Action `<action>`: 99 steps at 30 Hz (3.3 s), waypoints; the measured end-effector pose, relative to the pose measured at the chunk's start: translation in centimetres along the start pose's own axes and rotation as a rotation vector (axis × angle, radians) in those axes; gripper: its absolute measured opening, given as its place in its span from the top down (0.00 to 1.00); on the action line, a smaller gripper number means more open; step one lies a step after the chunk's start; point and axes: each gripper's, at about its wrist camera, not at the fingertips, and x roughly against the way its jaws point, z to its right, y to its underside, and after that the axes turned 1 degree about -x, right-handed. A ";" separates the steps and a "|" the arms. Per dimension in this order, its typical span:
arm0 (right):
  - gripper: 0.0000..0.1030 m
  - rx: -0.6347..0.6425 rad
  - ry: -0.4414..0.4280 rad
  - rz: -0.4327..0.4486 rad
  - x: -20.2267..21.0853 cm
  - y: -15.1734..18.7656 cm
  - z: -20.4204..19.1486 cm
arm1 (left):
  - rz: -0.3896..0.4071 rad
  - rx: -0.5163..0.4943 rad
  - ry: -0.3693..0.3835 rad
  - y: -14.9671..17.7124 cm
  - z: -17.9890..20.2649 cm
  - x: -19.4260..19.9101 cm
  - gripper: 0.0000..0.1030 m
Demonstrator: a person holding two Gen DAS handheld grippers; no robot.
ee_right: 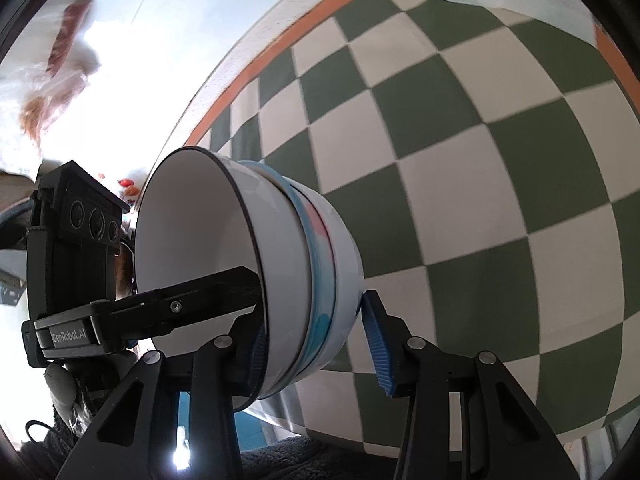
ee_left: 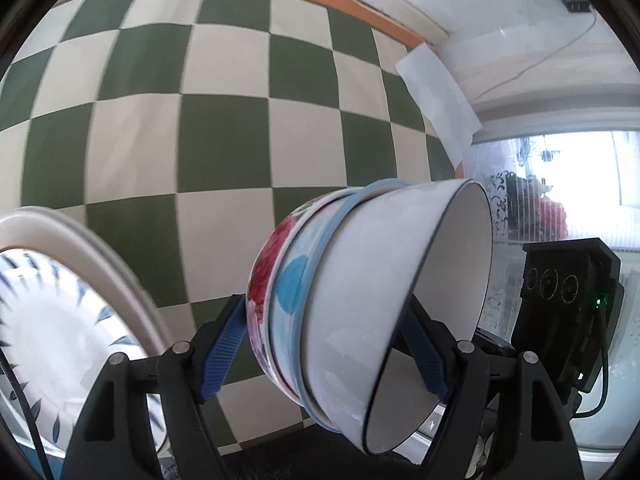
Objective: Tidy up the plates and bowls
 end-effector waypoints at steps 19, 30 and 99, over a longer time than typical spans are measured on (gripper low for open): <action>0.58 0.247 -0.003 -0.106 -5.2 1.0 -11.5 | 0.165 0.187 0.005 4.8 -8.8 7.8 0.27; 0.60 0.348 0.001 -0.216 -11.7 2.8 -16.2 | 0.217 0.319 -0.007 7.8 -14.7 9.7 0.27; 0.06 0.498 0.336 0.313 6.7 18.7 -24.0 | 0.670 0.060 -0.589 24.1 -3.8 23.1 0.03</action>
